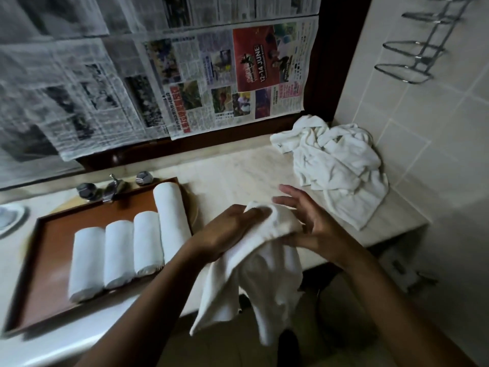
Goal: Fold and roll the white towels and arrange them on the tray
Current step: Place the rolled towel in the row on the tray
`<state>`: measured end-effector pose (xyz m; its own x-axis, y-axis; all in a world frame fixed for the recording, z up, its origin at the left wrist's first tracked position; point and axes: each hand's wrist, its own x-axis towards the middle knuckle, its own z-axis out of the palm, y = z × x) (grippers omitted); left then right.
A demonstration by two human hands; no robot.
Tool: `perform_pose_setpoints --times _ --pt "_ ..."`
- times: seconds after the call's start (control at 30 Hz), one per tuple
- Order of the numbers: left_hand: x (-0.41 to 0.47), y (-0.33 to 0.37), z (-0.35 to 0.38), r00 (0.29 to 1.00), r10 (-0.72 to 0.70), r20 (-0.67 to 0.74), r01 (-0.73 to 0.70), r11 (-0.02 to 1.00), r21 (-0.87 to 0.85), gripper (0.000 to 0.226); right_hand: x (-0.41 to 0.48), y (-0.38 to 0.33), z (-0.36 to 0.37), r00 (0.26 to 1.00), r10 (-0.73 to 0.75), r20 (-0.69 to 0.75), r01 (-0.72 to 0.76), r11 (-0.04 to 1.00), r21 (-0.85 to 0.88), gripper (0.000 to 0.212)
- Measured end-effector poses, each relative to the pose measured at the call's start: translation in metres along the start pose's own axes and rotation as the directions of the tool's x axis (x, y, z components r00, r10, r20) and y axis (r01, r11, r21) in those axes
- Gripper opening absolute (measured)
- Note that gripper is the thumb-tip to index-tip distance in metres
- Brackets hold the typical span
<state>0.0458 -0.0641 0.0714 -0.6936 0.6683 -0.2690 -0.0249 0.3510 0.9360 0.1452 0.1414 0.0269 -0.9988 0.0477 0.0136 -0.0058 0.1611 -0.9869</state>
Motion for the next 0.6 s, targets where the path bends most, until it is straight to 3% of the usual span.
perform_pose_setpoints --times 0.1,0.17,0.23,0.33,0.43,0.5,0.6 --pt "-0.014 -0.013 -0.005 0.999 -0.047 -0.002 0.046 0.992 0.121 0.044 -0.006 -0.016 0.016 0.991 -0.061 -0.118 0.046 0.991 -0.129 0.043" --pt "-0.02 -0.026 -0.01 1.0 0.001 -0.017 0.004 0.965 0.264 0.048 -0.012 -0.022 0.027 0.979 -0.062 -0.195 0.027 0.984 -0.179 0.039" --pt "-0.027 -0.037 -0.01 0.989 0.141 -0.051 -0.114 0.929 0.352 0.04 -0.013 -0.028 0.037 0.972 -0.085 -0.217 0.035 0.974 -0.222 0.033" --pt "-0.044 -0.042 0.004 0.939 0.323 -0.115 -0.283 0.92 0.272 0.039 -0.013 -0.037 0.053 0.967 -0.118 -0.227 0.033 0.937 -0.347 0.025" --pt "-0.049 -0.047 0.011 0.861 0.466 -0.202 -0.362 0.842 0.4 0.031 -0.012 -0.045 0.065 0.96 -0.162 -0.23 0.056 0.912 -0.406 0.02" --pt "-0.044 -0.056 0.005 0.811 0.539 -0.228 -0.377 0.779 0.501 0.01 -0.013 -0.048 0.067 0.952 -0.214 -0.217 0.093 0.883 -0.46 0.023" --pt "-0.04 -0.071 -0.009 0.793 0.529 -0.301 -0.255 0.738 0.625 0.026 -0.018 -0.053 0.067 0.947 -0.23 -0.224 0.109 0.886 -0.45 0.029"
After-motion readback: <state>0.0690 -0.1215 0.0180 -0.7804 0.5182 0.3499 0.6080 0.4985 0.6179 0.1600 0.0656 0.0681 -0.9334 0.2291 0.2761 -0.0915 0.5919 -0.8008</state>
